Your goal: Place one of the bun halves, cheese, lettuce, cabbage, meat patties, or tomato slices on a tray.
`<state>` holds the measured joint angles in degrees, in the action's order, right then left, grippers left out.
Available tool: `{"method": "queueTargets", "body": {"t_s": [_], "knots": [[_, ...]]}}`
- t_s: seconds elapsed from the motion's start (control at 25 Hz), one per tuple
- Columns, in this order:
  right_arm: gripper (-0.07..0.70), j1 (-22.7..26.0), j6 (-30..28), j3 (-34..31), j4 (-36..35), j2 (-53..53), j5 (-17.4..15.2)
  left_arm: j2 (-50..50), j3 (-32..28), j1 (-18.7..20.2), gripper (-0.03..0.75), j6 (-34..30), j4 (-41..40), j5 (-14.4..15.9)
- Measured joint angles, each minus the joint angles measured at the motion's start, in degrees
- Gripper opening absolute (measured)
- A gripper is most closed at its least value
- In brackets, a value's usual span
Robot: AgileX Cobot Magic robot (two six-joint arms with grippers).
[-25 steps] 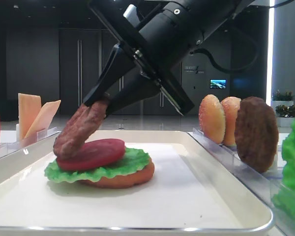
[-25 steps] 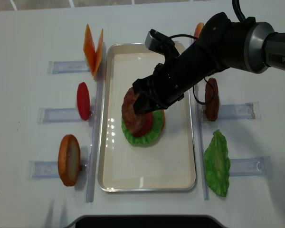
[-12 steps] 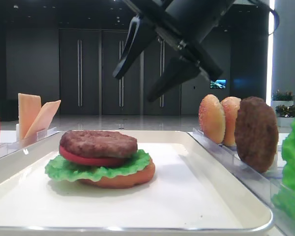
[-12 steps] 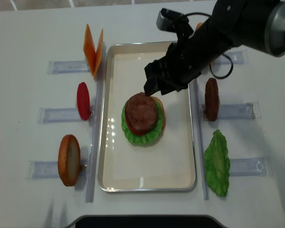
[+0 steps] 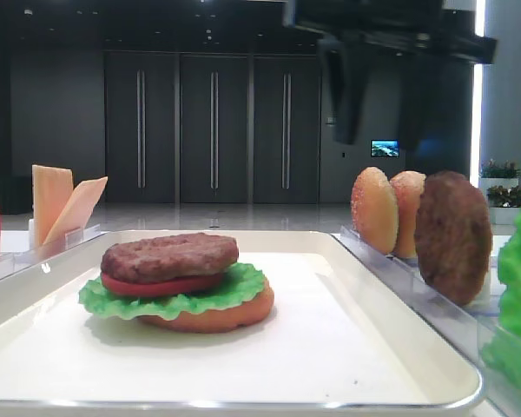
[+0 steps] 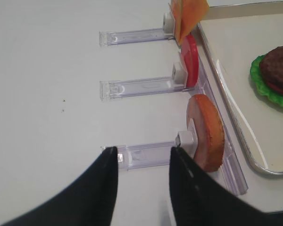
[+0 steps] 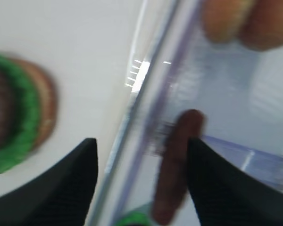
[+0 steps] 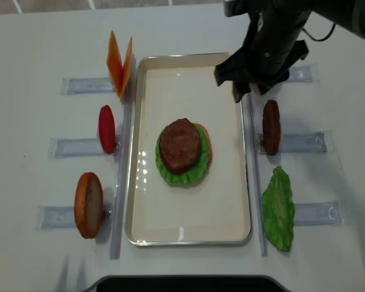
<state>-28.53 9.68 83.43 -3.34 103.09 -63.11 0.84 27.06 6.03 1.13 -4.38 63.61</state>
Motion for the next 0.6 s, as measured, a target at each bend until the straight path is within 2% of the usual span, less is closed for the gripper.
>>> {"method": "queueTargets", "body": {"t_s": [0.08, 0.16, 0.32, 0.48, 0.6], "knots": [[0.398, 5.32, -0.35, 0.06, 3.34, 0.00, -3.47, 0.00, 0.00, 0.00, 0.282, 0.00, 0.00, 0.00], [0.398, 12.03, -1.39, 0.06, 6.20, 0.00, -5.39, 0.00, 0.00, 0.00, 0.282, 0.00, 0.00, 0.00], [0.398, 23.12, -4.26, 0.11, 7.69, -0.70, -6.37, 0.00, 0.00, 0.00, 0.282, 0.00, 0.00, 0.00], [0.398, 30.08, -6.57, 0.11, 7.74, -2.61, -6.55, 0.00, 0.00, 0.00, 0.282, 0.00, 0.00, 0.00], [0.398, 32.61, -7.10, -2.20, 7.74, -6.24, -6.37, 0.00, 0.00, 0.00, 0.282, 0.00, 0.00, 0.00]]}}
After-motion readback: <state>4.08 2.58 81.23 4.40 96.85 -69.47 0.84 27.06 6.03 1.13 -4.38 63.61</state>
